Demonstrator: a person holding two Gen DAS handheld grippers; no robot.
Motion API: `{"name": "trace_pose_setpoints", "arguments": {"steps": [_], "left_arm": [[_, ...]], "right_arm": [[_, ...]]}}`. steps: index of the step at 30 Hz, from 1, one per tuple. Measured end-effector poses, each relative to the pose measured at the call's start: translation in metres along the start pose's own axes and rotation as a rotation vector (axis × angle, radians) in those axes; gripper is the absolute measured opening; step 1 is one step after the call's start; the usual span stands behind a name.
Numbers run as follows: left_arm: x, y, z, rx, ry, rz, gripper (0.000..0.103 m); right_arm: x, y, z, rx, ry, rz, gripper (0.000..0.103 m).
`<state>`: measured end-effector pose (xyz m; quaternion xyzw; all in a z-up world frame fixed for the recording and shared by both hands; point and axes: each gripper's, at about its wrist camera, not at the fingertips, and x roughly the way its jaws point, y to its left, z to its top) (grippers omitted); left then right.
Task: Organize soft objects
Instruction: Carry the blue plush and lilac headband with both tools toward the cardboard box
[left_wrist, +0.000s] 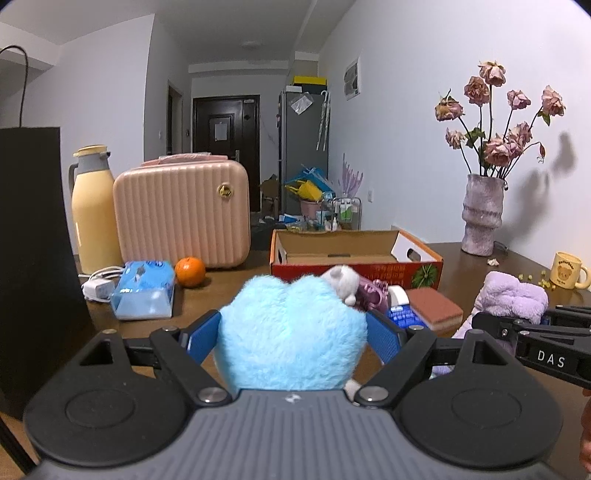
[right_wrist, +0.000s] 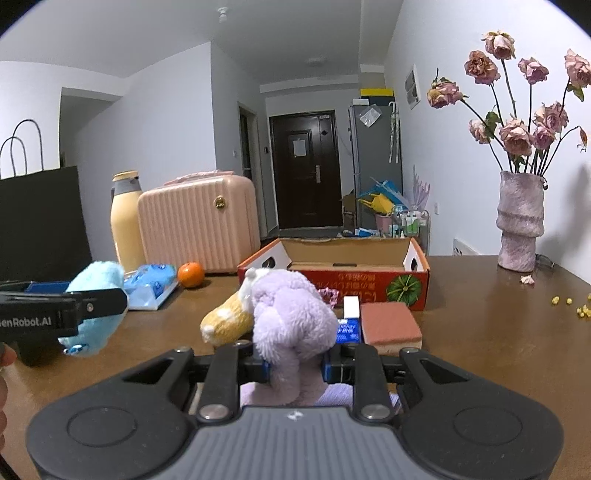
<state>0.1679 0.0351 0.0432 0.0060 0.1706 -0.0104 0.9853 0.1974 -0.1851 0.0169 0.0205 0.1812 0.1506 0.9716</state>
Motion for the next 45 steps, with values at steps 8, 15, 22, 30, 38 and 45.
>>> {"name": "trace_pose_setpoints", "arguments": {"steps": [8,15,22,30,38,45], "left_arm": [[0.024,-0.003,0.017,-0.017,-0.013,-0.004,0.085],[0.046,-0.005,0.032,-0.027,-0.026,-0.006,0.085],[0.072,-0.007,0.041,-0.033,-0.024,-0.010,0.085],[0.105,-0.002,0.049,-0.041,0.005,-0.013,0.085],[0.135,0.000,0.062,-0.040,-0.003,-0.007,0.085],[0.161,-0.005,0.075,-0.023,-0.025,-0.004,0.085]], "right_arm": [[0.020,-0.010,0.016,0.006,-0.022,-0.007,0.023],[0.040,-0.015,0.031,0.008,-0.048,-0.004,0.023],[0.064,-0.023,0.042,0.019,-0.063,-0.014,0.023],[0.094,-0.035,0.051,0.029,-0.070,-0.025,0.023],[0.119,-0.044,0.074,0.010,-0.100,-0.030,0.023],[0.141,-0.055,0.093,-0.009,-0.111,-0.037,0.023]]}}
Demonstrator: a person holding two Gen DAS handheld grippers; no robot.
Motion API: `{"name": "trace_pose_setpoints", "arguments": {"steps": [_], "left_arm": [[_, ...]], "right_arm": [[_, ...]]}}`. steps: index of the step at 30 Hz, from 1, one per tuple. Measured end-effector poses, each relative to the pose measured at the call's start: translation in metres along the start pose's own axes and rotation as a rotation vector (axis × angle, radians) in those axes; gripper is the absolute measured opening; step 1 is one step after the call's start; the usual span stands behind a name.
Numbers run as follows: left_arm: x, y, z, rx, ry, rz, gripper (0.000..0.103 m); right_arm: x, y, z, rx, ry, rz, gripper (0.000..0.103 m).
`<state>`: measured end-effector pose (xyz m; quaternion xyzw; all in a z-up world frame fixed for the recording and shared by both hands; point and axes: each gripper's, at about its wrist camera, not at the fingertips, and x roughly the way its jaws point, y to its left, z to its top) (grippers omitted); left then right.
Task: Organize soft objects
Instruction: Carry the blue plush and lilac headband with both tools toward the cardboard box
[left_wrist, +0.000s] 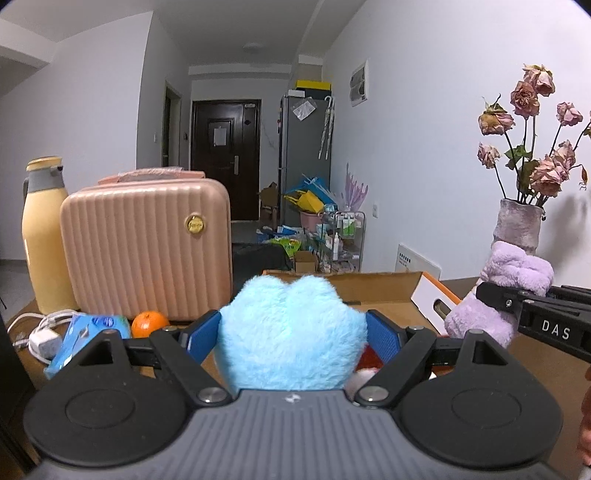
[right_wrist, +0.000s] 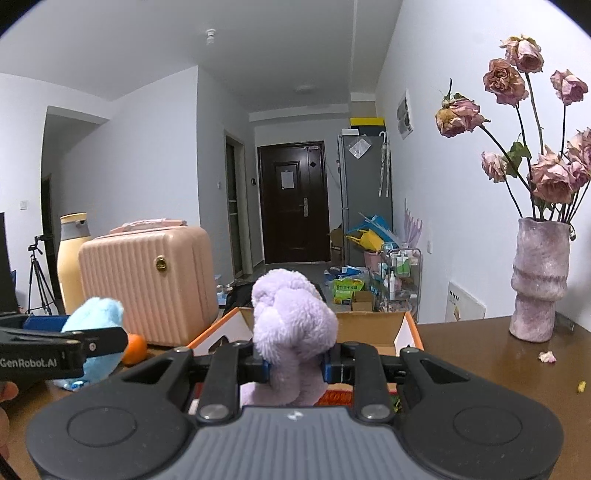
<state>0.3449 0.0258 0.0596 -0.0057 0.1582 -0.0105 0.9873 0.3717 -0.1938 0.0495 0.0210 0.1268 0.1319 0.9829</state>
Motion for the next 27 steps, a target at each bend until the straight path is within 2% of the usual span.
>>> {"name": "trace_pose_setpoints", "arguments": {"steps": [8,17,22,27], "left_arm": [[0.031,-0.005,0.015,0.024,-0.018,-0.002,0.085],[0.070,-0.009,0.029,0.050,-0.036,-0.015,0.085],[0.091,-0.013,0.033,0.077,-0.063,0.025,0.085],[0.115,-0.011,0.040,0.070,-0.065,0.027,0.085]], "right_arm": [[0.035,-0.014,0.012,-0.011,0.017,-0.002,0.024],[0.081,-0.029,0.018,-0.007,0.079,-0.013,0.024],[0.105,-0.037,0.025,-0.003,0.119,-0.018,0.024],[0.132,-0.044,0.028,0.002,0.153,-0.019,0.024]]}}
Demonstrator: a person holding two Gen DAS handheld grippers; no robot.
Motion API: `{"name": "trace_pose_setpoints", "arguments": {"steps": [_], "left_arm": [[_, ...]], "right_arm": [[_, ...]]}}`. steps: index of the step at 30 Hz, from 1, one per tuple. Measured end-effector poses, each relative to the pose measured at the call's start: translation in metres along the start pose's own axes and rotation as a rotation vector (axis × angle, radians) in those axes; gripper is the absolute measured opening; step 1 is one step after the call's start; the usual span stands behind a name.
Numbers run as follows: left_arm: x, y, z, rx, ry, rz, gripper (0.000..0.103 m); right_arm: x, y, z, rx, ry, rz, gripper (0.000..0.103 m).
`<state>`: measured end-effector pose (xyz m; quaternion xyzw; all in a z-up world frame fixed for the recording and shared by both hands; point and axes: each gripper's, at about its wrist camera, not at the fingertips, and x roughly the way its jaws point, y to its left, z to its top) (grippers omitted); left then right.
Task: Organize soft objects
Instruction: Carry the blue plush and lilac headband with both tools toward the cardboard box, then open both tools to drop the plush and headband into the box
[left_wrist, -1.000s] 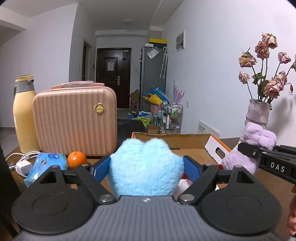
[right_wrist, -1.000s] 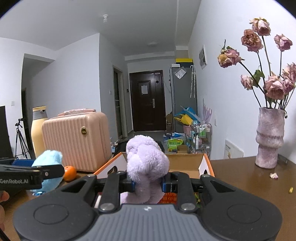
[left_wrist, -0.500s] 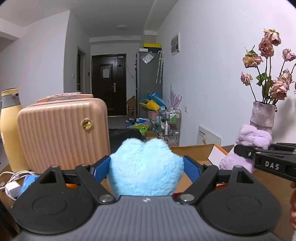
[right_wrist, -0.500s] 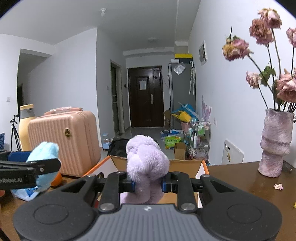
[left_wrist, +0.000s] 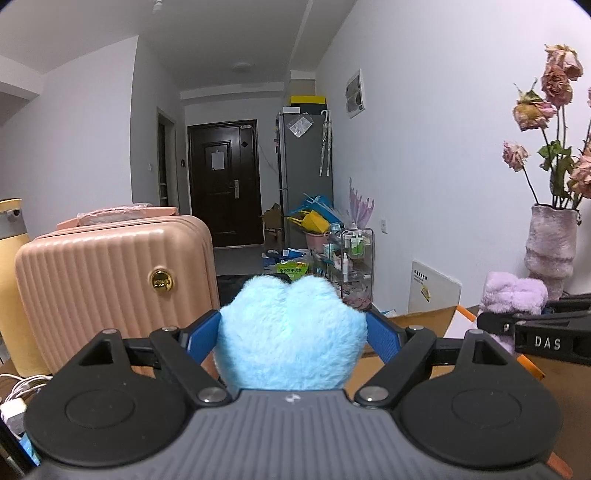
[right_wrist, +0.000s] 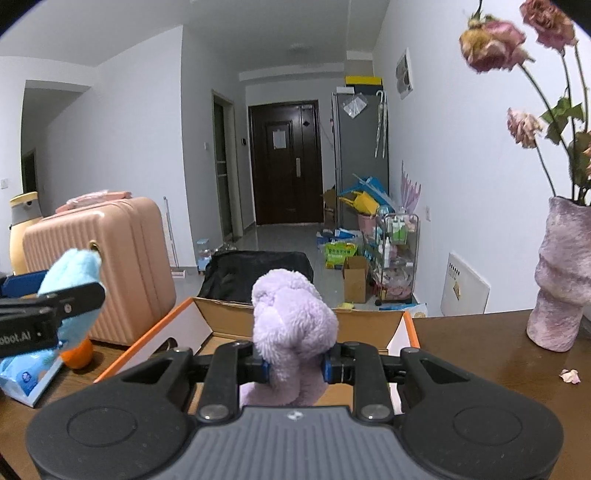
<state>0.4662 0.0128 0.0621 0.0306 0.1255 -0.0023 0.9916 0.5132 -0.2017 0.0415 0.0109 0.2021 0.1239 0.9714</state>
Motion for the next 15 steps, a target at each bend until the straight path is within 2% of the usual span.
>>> {"name": "trace_pose_setpoints", "arguments": {"steps": [6,15], "left_arm": [[0.023,0.009,0.004,-0.009,-0.006,0.018,0.085],[0.073,0.007,-0.018,0.001,0.140,0.018,0.085]], "right_arm": [[0.032,0.000,0.000,-0.017,0.053,-0.042,0.024],[0.057,0.009,-0.017,-0.034,0.070,-0.023,0.024]]}}
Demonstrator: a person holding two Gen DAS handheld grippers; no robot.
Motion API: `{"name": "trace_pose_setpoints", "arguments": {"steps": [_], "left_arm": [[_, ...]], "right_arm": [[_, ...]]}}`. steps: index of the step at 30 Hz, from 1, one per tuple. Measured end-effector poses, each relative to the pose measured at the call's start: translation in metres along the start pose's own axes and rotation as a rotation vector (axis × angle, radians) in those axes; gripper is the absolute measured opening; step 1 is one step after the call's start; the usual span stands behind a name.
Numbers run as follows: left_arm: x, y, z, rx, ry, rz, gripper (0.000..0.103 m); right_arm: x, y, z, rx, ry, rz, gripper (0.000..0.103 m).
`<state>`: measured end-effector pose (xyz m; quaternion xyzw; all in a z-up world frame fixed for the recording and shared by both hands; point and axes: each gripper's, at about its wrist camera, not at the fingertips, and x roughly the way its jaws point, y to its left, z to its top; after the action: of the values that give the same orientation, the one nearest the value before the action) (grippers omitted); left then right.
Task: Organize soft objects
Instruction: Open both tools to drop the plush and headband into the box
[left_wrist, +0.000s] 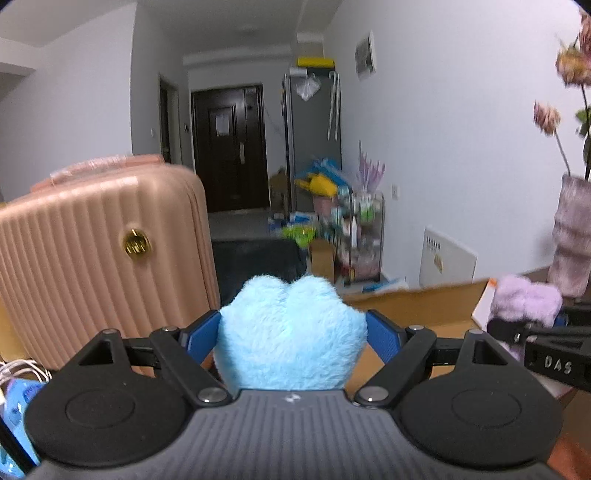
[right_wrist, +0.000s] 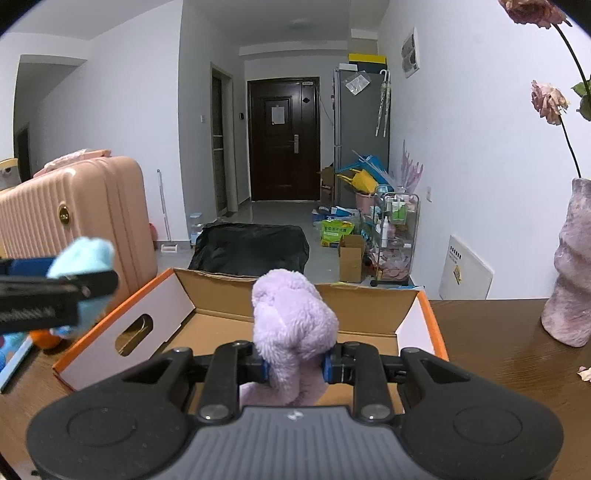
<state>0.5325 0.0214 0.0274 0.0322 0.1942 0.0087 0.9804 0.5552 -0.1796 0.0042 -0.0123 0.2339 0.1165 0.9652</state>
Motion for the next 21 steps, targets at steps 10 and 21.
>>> {"name": "trace_pose_setpoints", "arguments": {"steps": [10,21], "left_arm": [[0.013,-0.004,-0.012,0.022,0.039,0.006,0.086],[0.010,0.003,-0.010,-0.026,0.033,0.003,0.103]], "right_arm": [[0.009,0.003,-0.005,0.003,0.028,-0.026,0.030],[0.007,-0.001,-0.003,-0.005,0.021,-0.093,0.102]]}}
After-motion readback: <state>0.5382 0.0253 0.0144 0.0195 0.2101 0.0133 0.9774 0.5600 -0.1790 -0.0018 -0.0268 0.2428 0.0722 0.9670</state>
